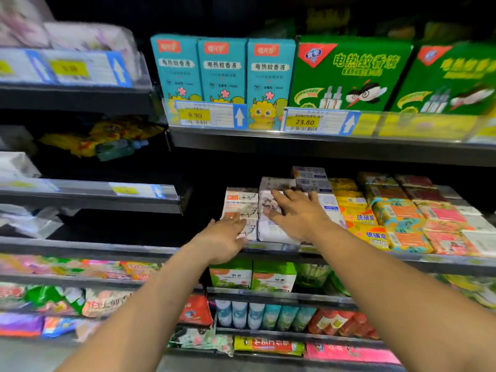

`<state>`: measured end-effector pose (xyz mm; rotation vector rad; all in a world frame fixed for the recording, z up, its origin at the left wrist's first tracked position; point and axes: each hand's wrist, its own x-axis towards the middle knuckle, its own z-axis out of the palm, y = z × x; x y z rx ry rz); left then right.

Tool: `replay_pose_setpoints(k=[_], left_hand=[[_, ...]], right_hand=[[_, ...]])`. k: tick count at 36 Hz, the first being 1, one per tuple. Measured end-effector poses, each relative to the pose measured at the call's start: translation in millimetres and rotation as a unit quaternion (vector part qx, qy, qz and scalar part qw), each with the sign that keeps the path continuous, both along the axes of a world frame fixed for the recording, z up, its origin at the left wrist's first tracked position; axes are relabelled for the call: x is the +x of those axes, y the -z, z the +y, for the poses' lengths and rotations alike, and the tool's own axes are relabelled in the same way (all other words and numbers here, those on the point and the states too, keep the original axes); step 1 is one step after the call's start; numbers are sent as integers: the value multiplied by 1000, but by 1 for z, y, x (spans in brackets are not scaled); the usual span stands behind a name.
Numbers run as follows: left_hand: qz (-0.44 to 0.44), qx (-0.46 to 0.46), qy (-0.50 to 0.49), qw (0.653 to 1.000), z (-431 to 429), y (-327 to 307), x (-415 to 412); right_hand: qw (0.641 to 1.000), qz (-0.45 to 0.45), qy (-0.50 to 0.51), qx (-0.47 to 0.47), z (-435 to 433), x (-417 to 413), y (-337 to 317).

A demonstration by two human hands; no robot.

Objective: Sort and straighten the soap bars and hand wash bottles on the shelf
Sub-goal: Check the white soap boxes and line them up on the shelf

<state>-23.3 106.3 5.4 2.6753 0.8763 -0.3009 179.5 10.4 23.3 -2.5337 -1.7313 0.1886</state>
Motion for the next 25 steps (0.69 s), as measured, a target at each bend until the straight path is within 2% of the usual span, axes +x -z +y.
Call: replay_pose_setpoints(k=[4,7,13,18,25], left_hand=[[-109,-17,-54,992,-2,-13,-7],[-169,3,-82,982,-10,-19,-1],[-254,122,-18,959,-50,-33,44],[-207,156,12,966,-86,-32,109],[-126,123,22,984,-147,-34,208]], right_hand=[[997,57,-1,56,-10,3,-6],[993,78,-4,84,-25,16,-12],[998,34,14,56,-72,63,-27],[997,5,59,40,-133,117,-37],[993,8,102,64,-222,210,-39]])
